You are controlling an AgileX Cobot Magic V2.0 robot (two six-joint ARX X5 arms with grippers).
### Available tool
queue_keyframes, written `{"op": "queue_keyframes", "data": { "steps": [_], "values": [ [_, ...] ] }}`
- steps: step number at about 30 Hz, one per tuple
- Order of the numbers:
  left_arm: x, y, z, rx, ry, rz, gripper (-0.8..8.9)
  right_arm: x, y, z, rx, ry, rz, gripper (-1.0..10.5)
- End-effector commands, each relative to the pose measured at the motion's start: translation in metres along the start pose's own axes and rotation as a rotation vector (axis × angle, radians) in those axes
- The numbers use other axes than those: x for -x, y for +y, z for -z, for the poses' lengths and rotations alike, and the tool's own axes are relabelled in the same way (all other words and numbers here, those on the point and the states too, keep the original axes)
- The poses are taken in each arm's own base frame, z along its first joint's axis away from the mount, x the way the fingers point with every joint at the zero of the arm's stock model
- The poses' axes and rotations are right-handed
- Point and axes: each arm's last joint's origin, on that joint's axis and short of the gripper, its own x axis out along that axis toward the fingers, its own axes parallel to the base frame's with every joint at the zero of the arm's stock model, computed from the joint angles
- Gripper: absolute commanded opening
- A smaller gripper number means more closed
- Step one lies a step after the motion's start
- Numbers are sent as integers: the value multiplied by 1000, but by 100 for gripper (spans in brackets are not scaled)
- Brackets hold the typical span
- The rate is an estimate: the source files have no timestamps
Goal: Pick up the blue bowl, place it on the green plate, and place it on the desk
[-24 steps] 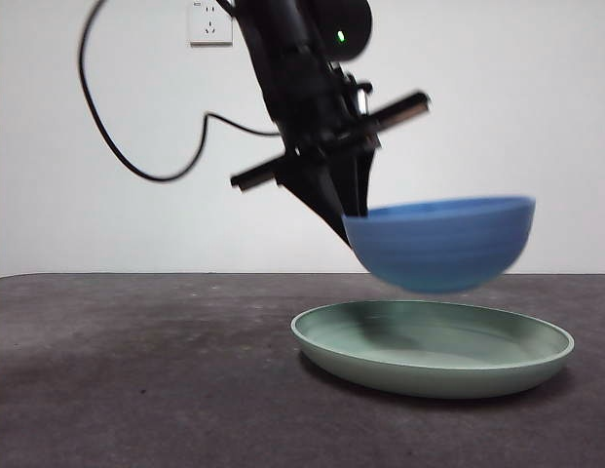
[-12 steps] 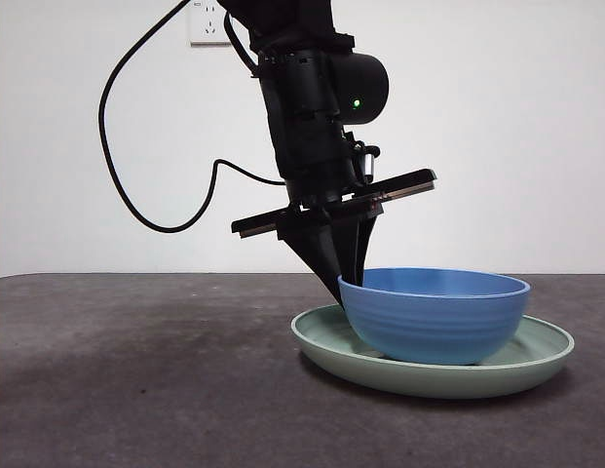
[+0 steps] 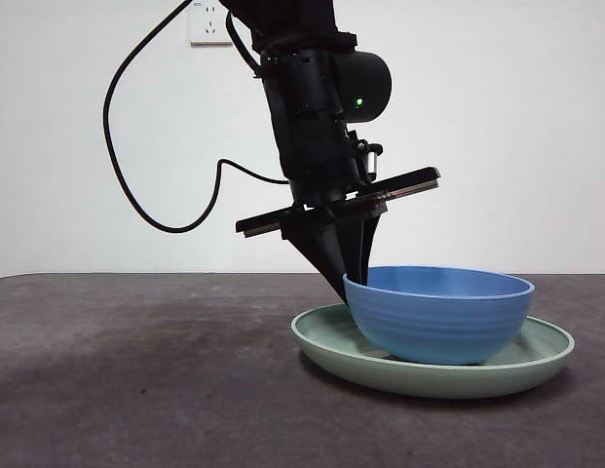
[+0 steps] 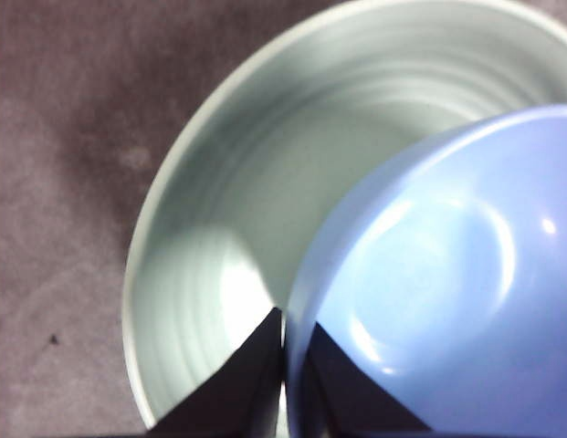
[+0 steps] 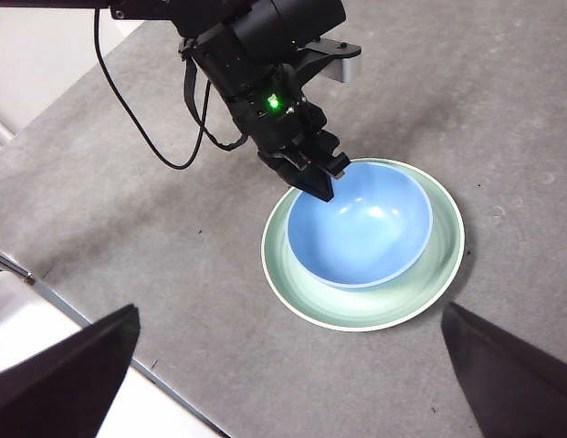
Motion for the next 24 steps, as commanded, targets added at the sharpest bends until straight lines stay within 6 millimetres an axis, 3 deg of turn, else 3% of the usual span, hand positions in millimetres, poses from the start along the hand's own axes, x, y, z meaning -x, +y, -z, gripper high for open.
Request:
{"op": "queue_keyframes", "data": {
  "steps": [1, 5, 7, 13, 24],
  "values": [
    [0, -8, -7, -12, -30, 12, 69, 4, 2, -3, 21, -19, -7, 645],
    [9, -10, -12, -15, -57, 22, 397, 4, 2, -3, 21, -19, -6, 645],
    [15, -12, -14, -19, -66, 24, 483, 4, 2, -3, 21, -19, -6, 645],
    [42, -15, -21, -82, -83, 21, 499, 4, 2, -3, 20, -16, -5, 645],
    [118, -13, -19, -185, -96, -94, 505, 4, 1, 0, -14, 13, 32, 645]
  ]
}}
